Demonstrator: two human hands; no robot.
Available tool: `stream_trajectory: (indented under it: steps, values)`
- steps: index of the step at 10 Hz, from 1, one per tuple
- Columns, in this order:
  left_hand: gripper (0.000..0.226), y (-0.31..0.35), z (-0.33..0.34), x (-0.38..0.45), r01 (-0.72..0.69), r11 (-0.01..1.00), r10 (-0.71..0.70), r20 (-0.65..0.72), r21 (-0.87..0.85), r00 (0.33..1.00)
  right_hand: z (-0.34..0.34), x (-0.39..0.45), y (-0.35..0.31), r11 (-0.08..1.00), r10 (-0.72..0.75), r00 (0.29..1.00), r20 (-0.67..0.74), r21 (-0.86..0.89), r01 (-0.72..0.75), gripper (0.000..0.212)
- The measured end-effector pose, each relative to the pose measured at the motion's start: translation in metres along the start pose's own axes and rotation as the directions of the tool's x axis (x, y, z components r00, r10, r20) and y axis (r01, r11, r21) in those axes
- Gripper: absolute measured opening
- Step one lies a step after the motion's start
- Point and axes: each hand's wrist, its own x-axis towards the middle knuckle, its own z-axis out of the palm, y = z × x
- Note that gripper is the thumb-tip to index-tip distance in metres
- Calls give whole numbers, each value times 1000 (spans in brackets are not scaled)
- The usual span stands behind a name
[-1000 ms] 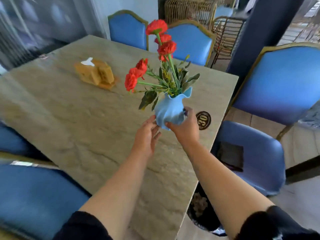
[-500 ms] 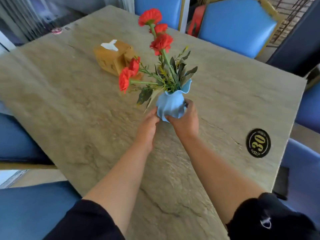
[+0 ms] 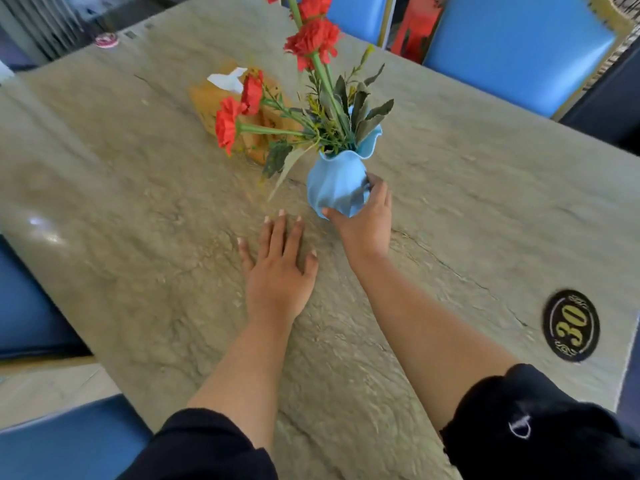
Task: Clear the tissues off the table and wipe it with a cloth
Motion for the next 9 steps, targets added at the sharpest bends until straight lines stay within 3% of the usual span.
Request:
stream_trajectory:
  steps: [3, 7, 9]
  values:
    - [63, 7, -3, 4, 73, 997, -73, 23, -16, 997, 15, 11, 7, 1000, -4, 999, -34, -10, 4, 83]
    - [63, 9, -5, 4, 76, 995, -78, 33, 58, 996, 35, 36, -6, 1000, -15, 1000, -21, 17, 15, 73]
    - [63, 11, -7, 3, 56, 996, -58, 27, 65, 998, 34, 35, -12, 999, 28, 1000, 5, 24, -28, 79]
